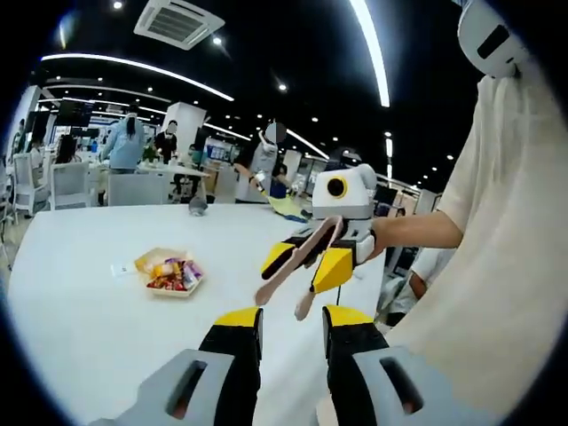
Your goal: Place the target food into the container with the food tongs after gripping and lifting it, then release it inside without dropping or visibly crushing the food.
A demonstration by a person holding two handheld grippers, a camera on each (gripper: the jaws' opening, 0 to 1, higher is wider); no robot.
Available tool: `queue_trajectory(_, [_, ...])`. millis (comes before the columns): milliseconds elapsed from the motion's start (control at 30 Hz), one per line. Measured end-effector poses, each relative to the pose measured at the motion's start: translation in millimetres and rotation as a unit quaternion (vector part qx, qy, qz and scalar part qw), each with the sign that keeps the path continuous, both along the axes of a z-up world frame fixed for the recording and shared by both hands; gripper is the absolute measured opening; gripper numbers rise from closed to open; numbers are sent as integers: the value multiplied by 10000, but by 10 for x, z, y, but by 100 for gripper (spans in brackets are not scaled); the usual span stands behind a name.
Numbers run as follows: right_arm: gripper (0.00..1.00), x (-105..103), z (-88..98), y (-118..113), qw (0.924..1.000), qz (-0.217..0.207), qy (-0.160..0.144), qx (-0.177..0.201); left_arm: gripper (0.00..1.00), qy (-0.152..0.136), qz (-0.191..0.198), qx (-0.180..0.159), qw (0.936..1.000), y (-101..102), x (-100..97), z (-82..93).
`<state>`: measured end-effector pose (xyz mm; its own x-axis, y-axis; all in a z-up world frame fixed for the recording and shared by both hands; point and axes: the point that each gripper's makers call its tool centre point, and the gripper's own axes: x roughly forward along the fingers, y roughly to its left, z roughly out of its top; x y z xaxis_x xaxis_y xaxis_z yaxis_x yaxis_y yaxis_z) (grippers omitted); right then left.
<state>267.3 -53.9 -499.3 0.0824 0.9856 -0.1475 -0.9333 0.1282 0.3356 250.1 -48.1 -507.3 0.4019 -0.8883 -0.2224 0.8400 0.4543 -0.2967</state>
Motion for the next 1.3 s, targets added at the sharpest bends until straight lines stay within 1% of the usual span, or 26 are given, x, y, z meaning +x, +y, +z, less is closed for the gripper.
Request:
queue_trajectory(67, [26, -12, 4, 10, 10000, 17, 10, 47, 25, -6, -23, 18, 10000, -10, -1, -8])
queue_trajectory(167, [26, 3, 3, 10, 9999, -33, 30, 91, 21, -11, -69, 26, 10000, -27, -9, -12])
queue_trajectory(367, [26, -9, -6, 1, 9999, 9, 59, 84, 16, -41, -95, -8, 9999, -52, -9, 2])
queue_trajectory(467, [26, -11, -21, -16, 9999, 16, 86, 78, 12, -10, -162, -23, 9999, -69, -27, 2])
queue_trajectory(600, [26, -7, -28, -37, 9999, -7, 135, 104, 6, -62, -306, -5, 9995, -105, -65, 9])
queue_trajectory(900, [27, -14, -40, -62, 9997, 36, 221, 130, 4, -122, -401, 16, 9991, -135, -82, 9])
queue_trajectory(1133, [29, -54, -9, -78, 9989, 162, 364, 257, 0, -140, -567, -114, 9982, -155, -141, 63])
queue_trajectory(1167, [29, -69, -10, -79, 9987, 205, 389, 252, 0, -107, -597, -147, 9980, -158, -152, 68])
queue_trajectory(1300, [30, -102, -11, -80, 9982, 301, 459, 228, 0, -135, -663, -180, 9975, -159, -169, 92])
